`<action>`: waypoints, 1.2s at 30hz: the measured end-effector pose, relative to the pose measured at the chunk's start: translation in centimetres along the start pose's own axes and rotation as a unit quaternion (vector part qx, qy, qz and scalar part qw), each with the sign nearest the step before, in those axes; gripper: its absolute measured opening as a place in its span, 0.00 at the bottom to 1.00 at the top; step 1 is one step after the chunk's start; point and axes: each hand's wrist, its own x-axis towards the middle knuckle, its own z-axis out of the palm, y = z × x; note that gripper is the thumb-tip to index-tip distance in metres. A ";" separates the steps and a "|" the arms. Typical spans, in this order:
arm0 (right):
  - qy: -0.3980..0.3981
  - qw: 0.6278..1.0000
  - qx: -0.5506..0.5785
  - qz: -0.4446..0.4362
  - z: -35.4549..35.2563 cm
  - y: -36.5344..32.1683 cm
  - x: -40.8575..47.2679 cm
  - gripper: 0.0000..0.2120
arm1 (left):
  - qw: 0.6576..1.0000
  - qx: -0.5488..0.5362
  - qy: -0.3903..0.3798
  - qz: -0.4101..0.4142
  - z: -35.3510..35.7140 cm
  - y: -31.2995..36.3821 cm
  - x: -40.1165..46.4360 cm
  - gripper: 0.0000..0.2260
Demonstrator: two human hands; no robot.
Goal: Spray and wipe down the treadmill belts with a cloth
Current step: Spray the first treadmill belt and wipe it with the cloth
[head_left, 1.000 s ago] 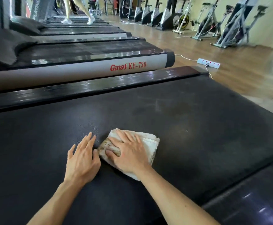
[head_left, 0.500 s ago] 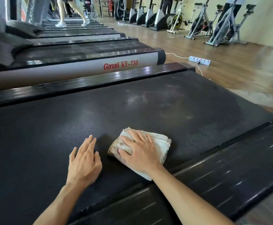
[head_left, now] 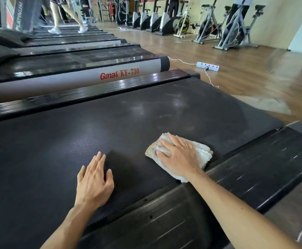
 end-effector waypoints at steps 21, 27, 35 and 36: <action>0.070 0.997 -0.009 0.019 -1.1 2.5 1.5 0.25 | 0.998 0.048 -0.041 0.007 3.7 4.8 1.9 0.33; 0.056 0.998 -0.014 0.031 -1.0 2.4 1.8 0.26 | 0.998 0.045 -0.051 -0.002 3.3 4.9 1.9 0.32; 0.030 0.999 -0.009 0.026 -1.4 2.6 2.1 0.26 | 0.996 0.063 -0.062 -0.005 2.8 5.4 2.0 0.31; 0.025 0.999 -0.012 0.025 -1.4 2.7 2.0 0.26 | 0.996 0.061 -0.063 -0.003 2.9 5.4 1.8 0.31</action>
